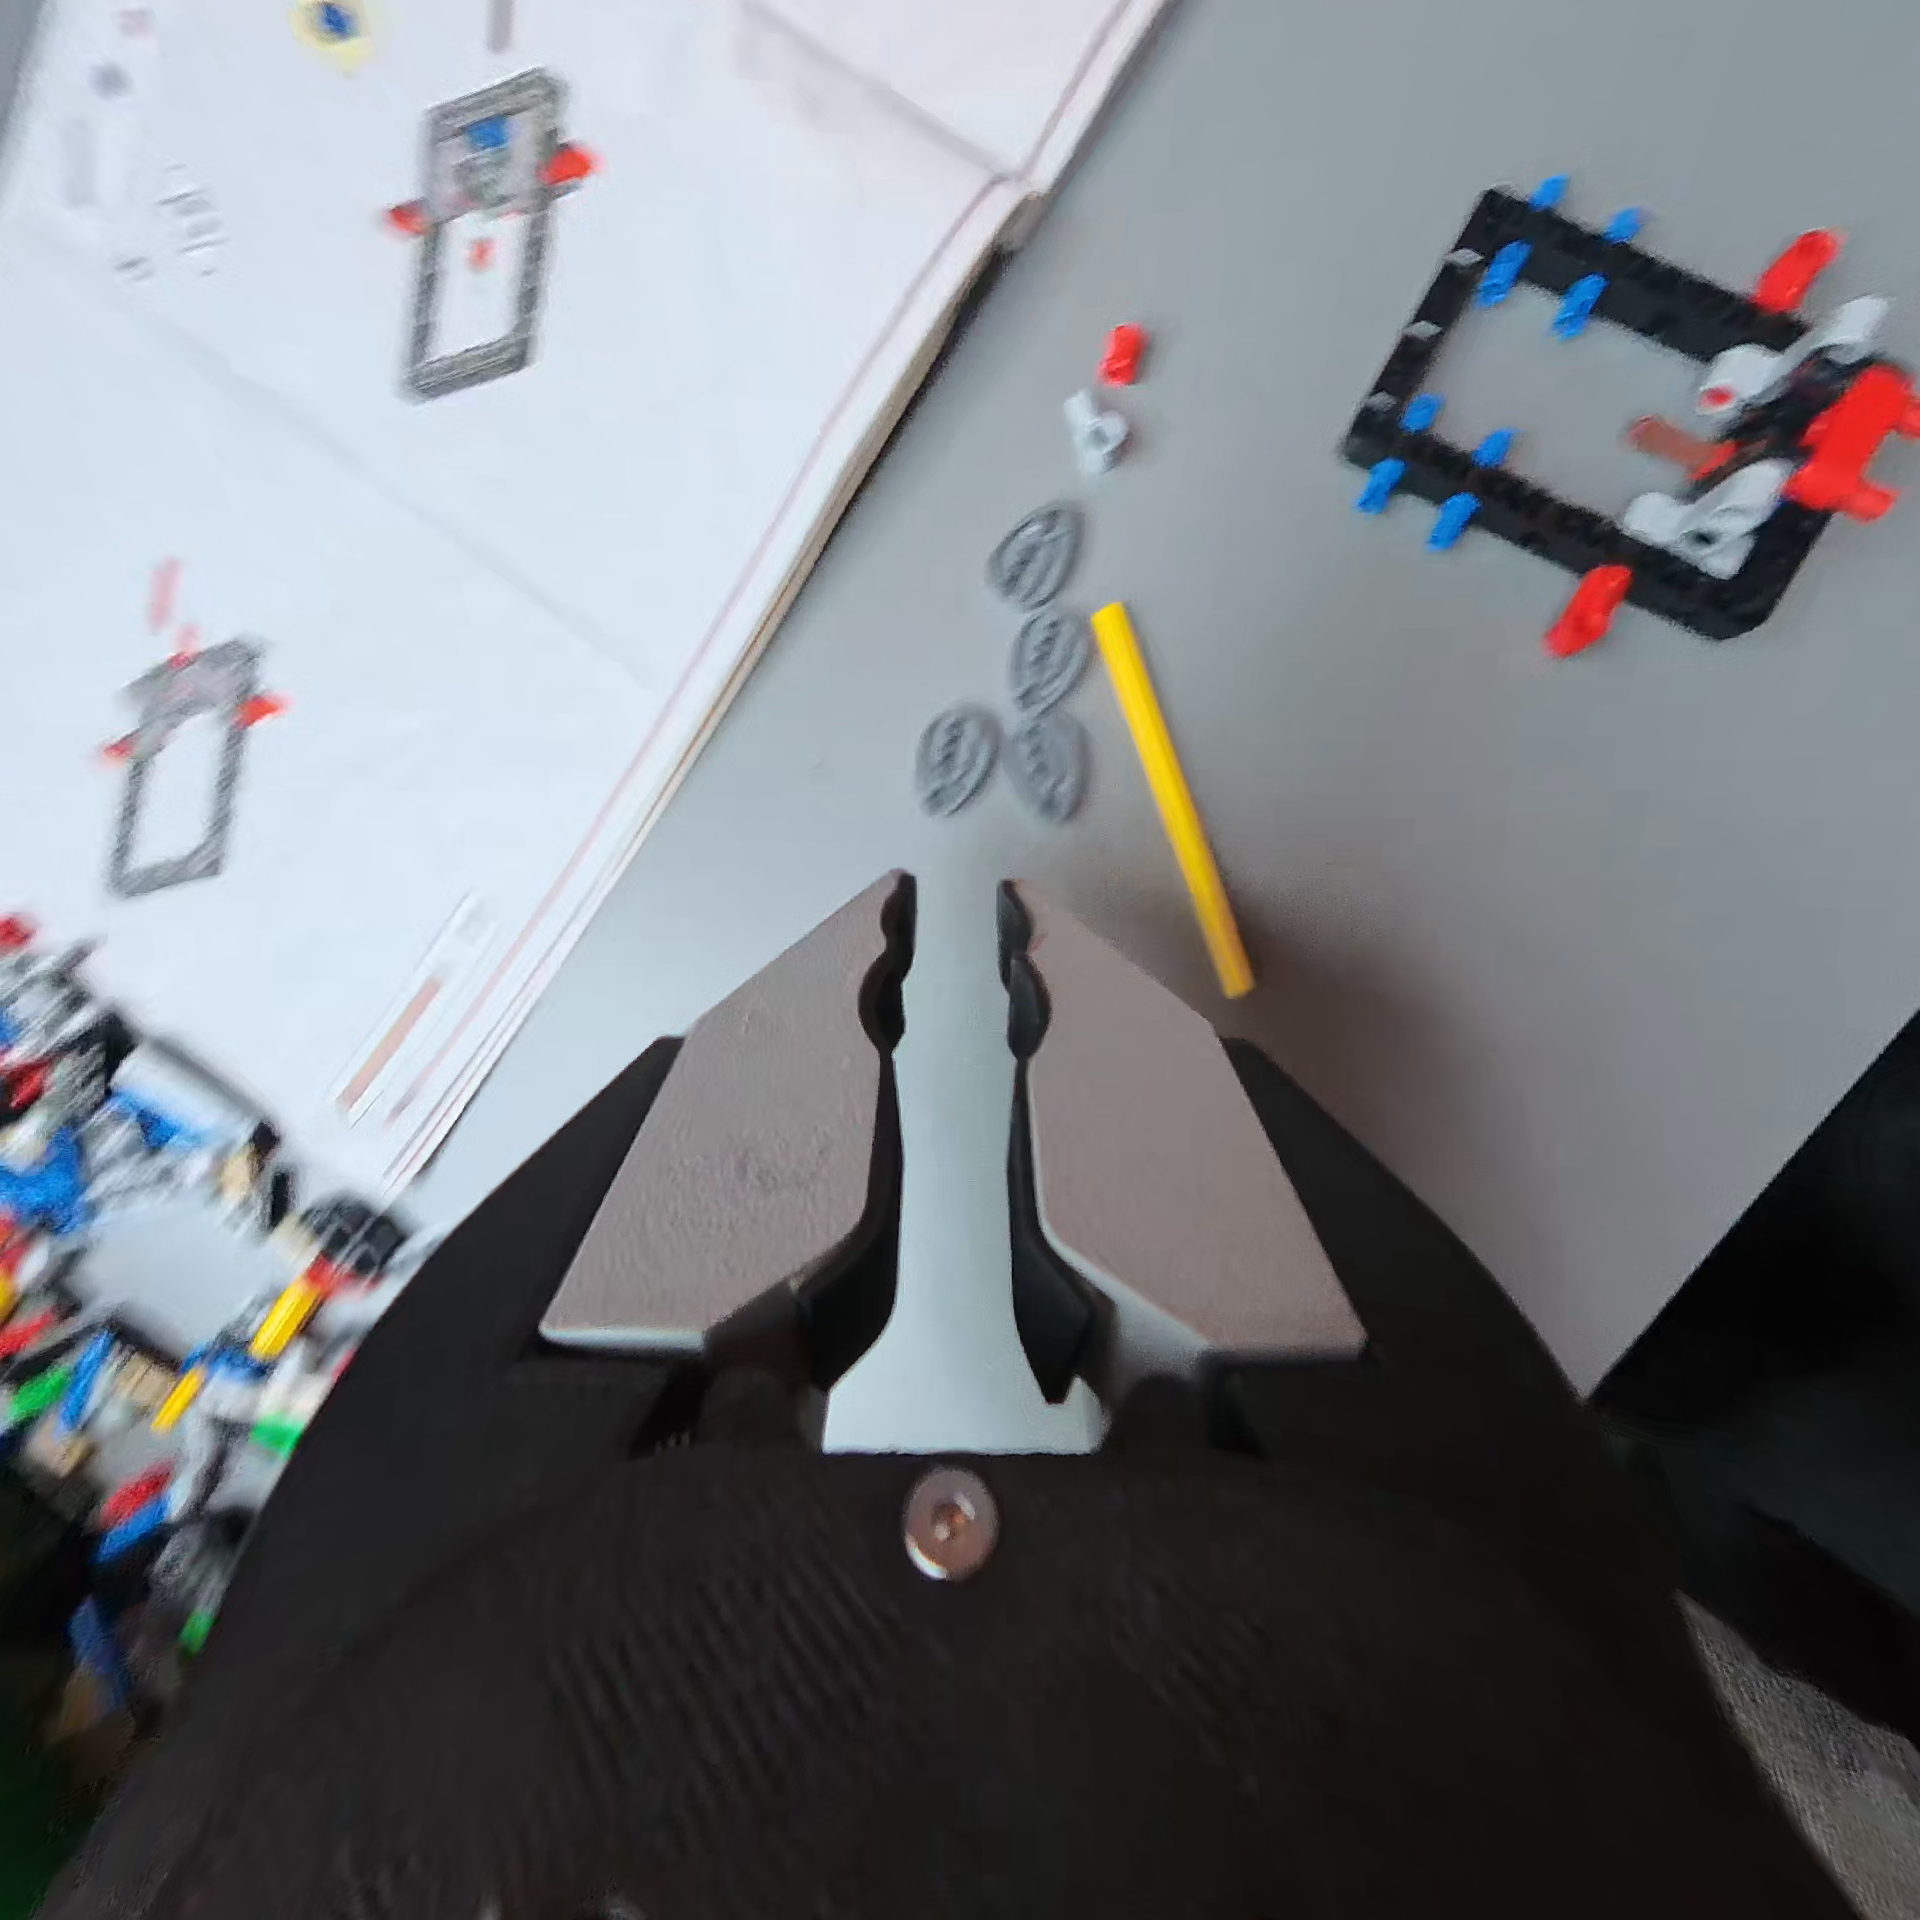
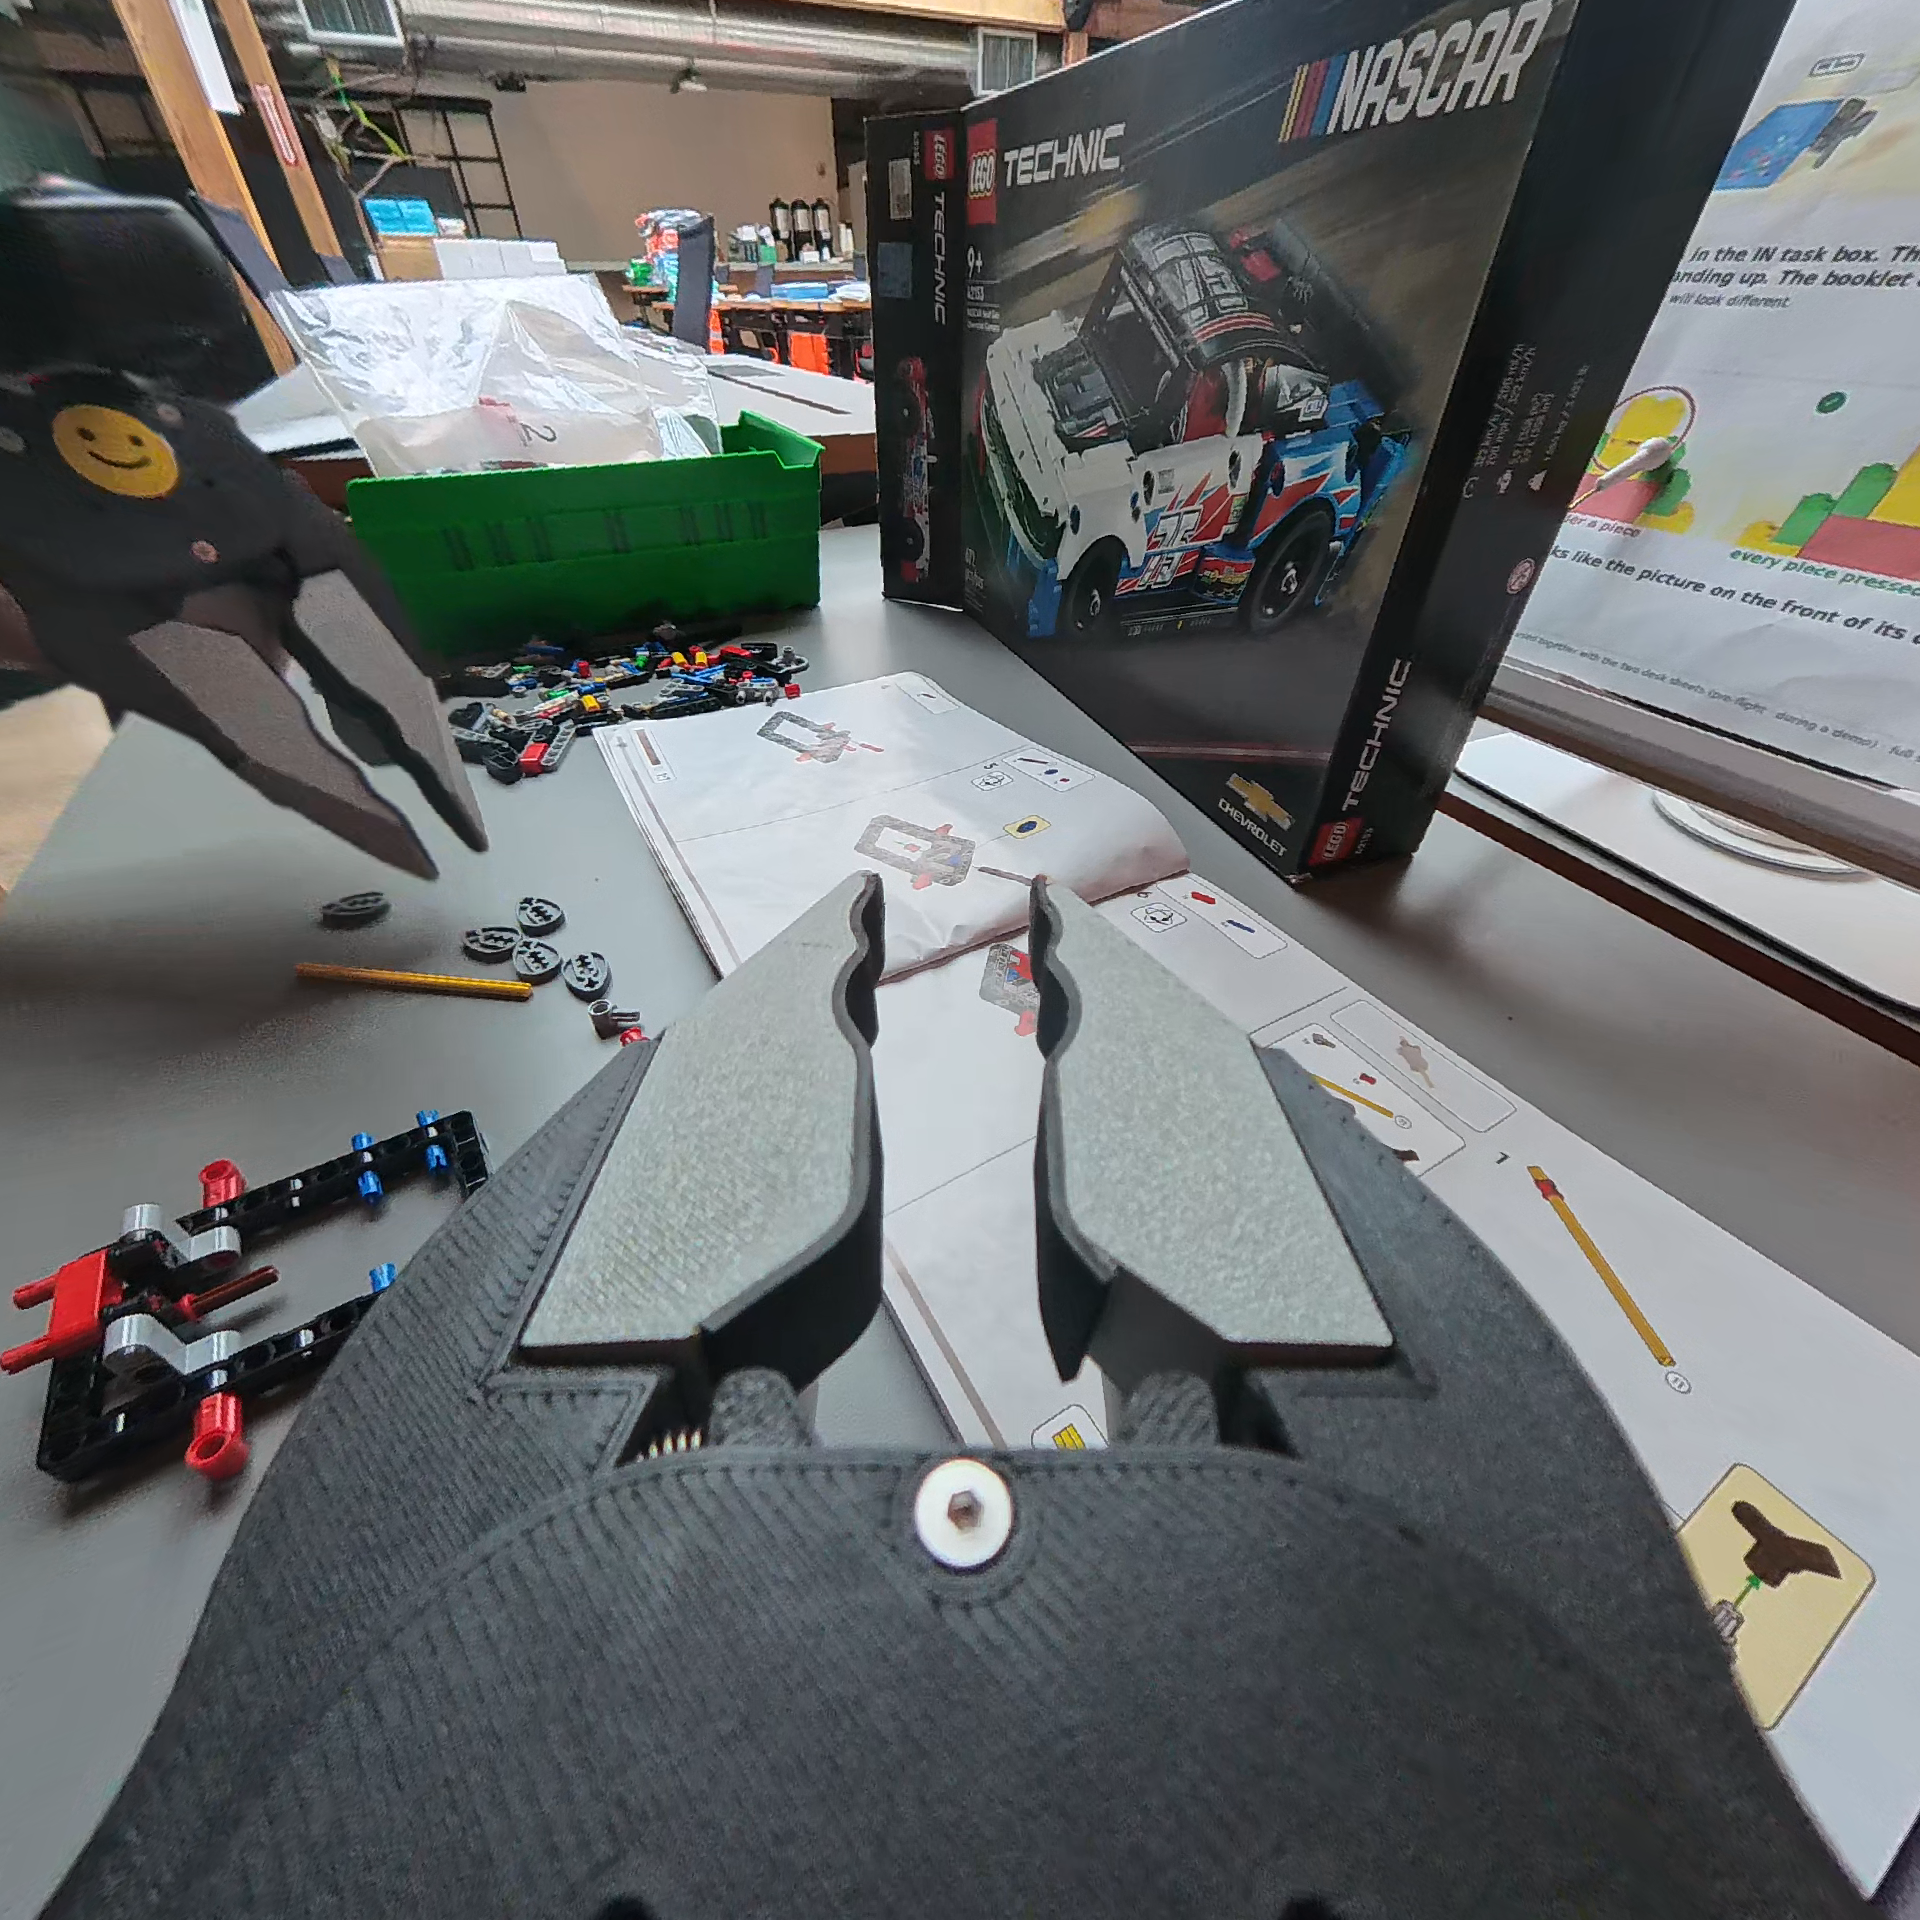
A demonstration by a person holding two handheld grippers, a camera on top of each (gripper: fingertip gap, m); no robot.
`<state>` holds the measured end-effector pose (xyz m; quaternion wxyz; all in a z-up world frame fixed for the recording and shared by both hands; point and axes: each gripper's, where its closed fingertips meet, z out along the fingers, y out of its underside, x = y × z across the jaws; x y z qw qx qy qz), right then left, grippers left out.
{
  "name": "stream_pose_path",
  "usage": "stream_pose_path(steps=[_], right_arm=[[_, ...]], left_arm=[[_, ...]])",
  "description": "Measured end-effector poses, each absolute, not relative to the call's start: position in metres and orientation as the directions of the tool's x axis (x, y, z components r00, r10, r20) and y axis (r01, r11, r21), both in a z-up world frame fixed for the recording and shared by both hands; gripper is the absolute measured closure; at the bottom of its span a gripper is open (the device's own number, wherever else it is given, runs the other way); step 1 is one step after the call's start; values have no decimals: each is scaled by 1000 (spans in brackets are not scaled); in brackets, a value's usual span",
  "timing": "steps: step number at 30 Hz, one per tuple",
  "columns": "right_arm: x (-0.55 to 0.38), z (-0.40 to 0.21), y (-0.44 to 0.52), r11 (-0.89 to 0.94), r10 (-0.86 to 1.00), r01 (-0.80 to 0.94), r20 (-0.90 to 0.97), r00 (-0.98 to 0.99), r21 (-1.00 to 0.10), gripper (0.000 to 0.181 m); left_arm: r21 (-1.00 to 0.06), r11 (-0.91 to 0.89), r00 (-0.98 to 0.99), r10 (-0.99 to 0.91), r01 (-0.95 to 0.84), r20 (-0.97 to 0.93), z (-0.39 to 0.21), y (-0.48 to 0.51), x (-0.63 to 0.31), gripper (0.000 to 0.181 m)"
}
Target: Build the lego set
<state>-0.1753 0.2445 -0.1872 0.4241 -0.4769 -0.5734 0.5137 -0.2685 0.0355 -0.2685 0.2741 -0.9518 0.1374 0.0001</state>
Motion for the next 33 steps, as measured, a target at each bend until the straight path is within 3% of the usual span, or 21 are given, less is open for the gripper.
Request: stream_pose_path(steps=[8, 12, 18, 22, 25, 29, 33], right_arm=[[-178, -190, 241, 29, 981, 123, 5, -193, -992, 158], [-178, -192, 242, 28, 982, 129, 4, -188, -991, 158], [-177, -192, 246, 10, 983, 124, -13, -182, -992, 158], [-178, -192, 245, 13, 982, 126, -11, -186, -992, 158], [-178, -192, 244, 17, 982, 128, -8, -190, -992, 158], [-178, -191, 243, 18, 981, 126, -6, -191, -992, 159], [-178, -191, 243, 15, 981, 126, -9, -194, -992, 159]], left_arm=[[-467, -880, 974, 174, 88, -146, -253, -63, -398, 168], [-552, -828, 990, 140, 99, -33, -257, -57, -384, 167], [-494, -869, 983, 108, 23, -145, -269, -49, -390, 169], [-514, -857, 982, 132, 43, -137, -269, -37, -403, 170], [-471, -880, 976, 151, 60, -157, -278, -38, -414, 170], [-450, -891, 991, 110, 64, -76, -286, -34, -401, 181], [-430, -901, 984, 123, 55, -132, -287, -36, -406, 173]])
